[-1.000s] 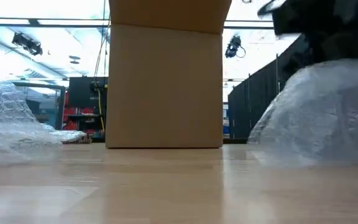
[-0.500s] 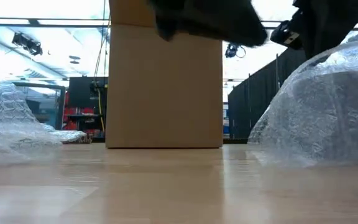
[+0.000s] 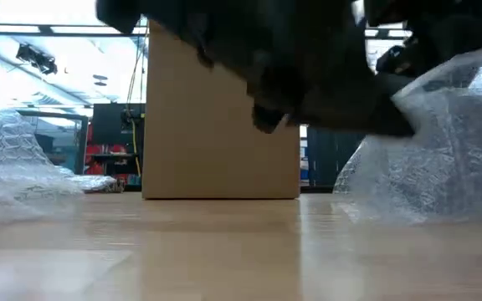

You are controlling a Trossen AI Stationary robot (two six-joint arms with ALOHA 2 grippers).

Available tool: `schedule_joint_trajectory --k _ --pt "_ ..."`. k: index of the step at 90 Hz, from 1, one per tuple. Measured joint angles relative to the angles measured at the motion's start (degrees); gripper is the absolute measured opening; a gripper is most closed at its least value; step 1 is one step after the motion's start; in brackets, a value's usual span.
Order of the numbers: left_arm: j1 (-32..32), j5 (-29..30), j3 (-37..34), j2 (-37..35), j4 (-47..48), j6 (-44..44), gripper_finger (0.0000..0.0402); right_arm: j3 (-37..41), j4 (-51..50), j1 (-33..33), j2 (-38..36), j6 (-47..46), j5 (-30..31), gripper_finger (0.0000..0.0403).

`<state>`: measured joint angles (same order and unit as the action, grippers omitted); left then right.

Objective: Wrap mug
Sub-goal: Wrap the blue mug with the top bubble wrap

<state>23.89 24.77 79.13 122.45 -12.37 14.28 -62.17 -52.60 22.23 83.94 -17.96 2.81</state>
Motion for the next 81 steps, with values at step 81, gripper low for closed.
schedule_joint_trajectory --k 81 --pt "-8.9 5.3 -1.2 -5.0 -4.3 -8.0 0.0015 4.7 8.1 4.6 0.2 -0.2 -0.7 0.0021"
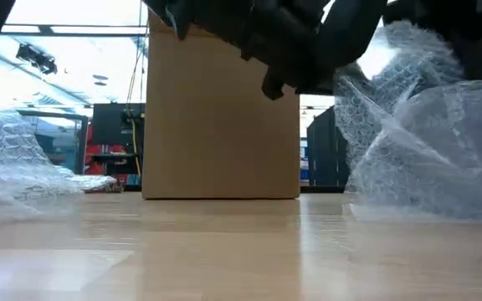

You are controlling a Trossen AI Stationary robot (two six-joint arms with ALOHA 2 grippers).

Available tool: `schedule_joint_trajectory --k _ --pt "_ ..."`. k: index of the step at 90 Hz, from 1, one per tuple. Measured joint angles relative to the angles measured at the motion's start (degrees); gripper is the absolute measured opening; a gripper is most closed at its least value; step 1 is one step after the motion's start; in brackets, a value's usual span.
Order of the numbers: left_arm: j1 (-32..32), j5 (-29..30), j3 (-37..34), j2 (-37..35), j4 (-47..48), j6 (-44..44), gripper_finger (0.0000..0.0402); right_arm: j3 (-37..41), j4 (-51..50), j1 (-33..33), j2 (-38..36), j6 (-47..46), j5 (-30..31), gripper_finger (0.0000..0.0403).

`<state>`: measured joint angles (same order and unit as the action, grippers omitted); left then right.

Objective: Wrap mug
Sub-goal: Wrap the blue mug with the top bubble wrap

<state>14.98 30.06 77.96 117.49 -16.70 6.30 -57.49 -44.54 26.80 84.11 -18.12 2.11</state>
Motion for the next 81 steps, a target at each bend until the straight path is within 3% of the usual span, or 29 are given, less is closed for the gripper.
schedule_joint_trajectory --k 25,44,60,71,81 --pt "0.0 0.3 -0.8 -1.2 2.3 -0.1 0.0015 -9.8 -6.7 2.5 -0.1 0.6 3.2 0.0021" --pt "0.1 1.3 -0.7 -3.0 2.7 -0.3 0.0015 -10.9 3.4 6.9 0.3 -1.2 1.9 0.0021" --pt "0.2 1.3 -0.7 -2.8 4.0 -0.1 0.0015 -11.0 8.1 8.1 5.7 -3.1 0.9 0.0021" --pt "0.5 1.3 -0.7 -3.7 7.6 -1.2 0.0015 -10.9 5.1 7.2 8.8 -3.0 6.8 0.0018" --pt "1.8 3.4 -0.8 -8.2 16.5 -2.5 0.0015 -10.9 0.1 5.7 8.1 -3.0 13.7 0.0005"
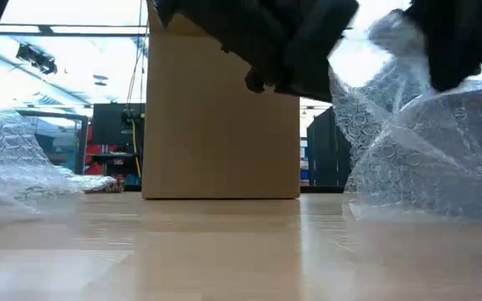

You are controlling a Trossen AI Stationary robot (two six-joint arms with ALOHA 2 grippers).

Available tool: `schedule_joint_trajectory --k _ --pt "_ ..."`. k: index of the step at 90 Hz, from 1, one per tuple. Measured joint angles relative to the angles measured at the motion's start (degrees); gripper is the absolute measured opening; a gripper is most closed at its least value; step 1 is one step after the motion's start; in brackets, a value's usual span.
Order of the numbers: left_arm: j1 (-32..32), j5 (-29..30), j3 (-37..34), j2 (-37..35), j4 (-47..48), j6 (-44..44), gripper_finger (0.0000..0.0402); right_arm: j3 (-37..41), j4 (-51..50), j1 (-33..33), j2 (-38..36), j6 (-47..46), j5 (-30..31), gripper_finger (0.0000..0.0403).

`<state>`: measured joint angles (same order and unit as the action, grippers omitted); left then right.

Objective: Wrap mug
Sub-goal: Wrap the blue mug with the top bubble wrap

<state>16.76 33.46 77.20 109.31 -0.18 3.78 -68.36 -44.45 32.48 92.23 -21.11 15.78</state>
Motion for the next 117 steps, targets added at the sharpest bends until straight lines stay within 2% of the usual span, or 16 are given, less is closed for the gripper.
schedule_joint_trajectory --k 16,34,52,59,73,93,117 --pt "3.6 6.2 0.0 -8.4 12.6 1.1 0.0015 -0.1 -4.0 -2.7 -3.9 0.1 4.5 0.0002" --pt "7.0 5.8 0.1 -11.2 7.6 0.7 0.0015 -0.1 -8.3 -7.0 -5.3 -0.1 5.4 0.0001" --pt "7.3 -8.9 0.0 -7.8 1.2 -0.5 0.0015 0.1 -9.6 -8.6 -5.2 0.0 3.7 0.0000" --pt "7.1 -12.1 0.0 -5.5 -0.3 -0.6 0.0015 0.1 -11.3 -8.6 -5.2 -0.9 3.5 0.0000" --pt "5.6 -14.2 0.0 -1.1 -3.1 0.2 0.0015 0.1 -15.5 -8.6 -5.2 -3.2 3.1 0.0000" --pt "0.8 -13.4 0.0 3.0 -12.5 0.9 0.0015 0.1 -15.9 -8.4 -5.2 -4.8 0.1 0.0000" --pt "-5.7 -13.9 0.0 5.3 -14.6 -0.7 0.0015 0.1 -21.1 -7.3 -5.6 -8.1 0.0 0.0000"
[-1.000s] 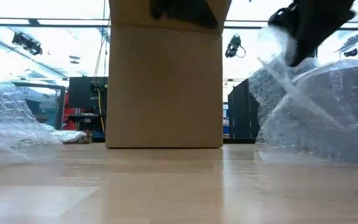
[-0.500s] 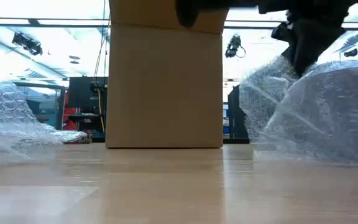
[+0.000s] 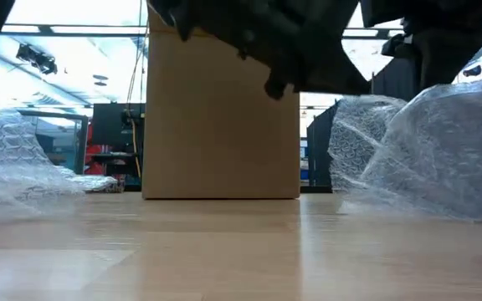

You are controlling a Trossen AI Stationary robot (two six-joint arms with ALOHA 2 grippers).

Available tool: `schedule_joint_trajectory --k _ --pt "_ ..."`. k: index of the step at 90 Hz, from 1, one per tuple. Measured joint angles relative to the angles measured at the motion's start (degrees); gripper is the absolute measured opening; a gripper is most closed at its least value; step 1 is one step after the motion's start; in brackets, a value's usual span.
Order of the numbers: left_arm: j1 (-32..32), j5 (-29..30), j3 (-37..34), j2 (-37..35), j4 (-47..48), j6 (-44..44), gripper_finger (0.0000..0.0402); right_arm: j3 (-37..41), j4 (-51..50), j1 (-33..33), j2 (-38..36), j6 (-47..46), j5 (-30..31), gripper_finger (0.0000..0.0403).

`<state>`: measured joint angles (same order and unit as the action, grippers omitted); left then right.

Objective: Wrap mug
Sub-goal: Wrap the blue mug with the top bubble wrap

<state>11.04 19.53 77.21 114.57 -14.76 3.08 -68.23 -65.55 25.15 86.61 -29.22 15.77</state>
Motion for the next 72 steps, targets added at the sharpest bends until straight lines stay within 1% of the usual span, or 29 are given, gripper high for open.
schedule_joint_trajectory --k 9,25,32,39,47,52,61,72 --pt "-1.7 -0.4 0.0 0.2 -2.3 -2.0 0.0015 0.0 -0.7 0.7 -0.3 -0.7 -0.5 0.0000" --pt "-4.2 -3.8 0.0 1.1 -4.6 -2.9 0.0015 -0.1 -0.4 2.1 -0.9 -0.1 -1.4 0.0000" --pt "-4.9 -5.2 0.0 2.2 -5.3 -2.9 0.0015 -0.9 -0.5 2.2 -1.3 1.4 -0.3 0.0000" --pt "-5.5 -5.4 0.0 2.4 -5.0 -2.9 0.0015 -2.1 0.9 2.4 -1.7 4.1 2.5 0.0000" --pt "-6.2 -5.3 0.0 2.9 -5.6 -2.5 0.0015 -2.6 6.6 2.2 -1.9 9.8 5.1 0.0000" --pt "-6.5 -5.3 0.0 2.9 -5.7 -1.7 0.0015 -2.4 10.6 1.8 -1.8 13.5 5.2 0.0000" --pt "-6.7 -5.2 0.0 3.0 -5.6 -1.0 0.0015 -0.4 17.6 0.4 -1.5 18.3 4.0 0.0000" --pt "-6.7 -5.2 0.0 3.0 -5.6 -0.2 0.0015 2.8 18.6 -2.1 -1.5 19.3 1.4 0.0000"
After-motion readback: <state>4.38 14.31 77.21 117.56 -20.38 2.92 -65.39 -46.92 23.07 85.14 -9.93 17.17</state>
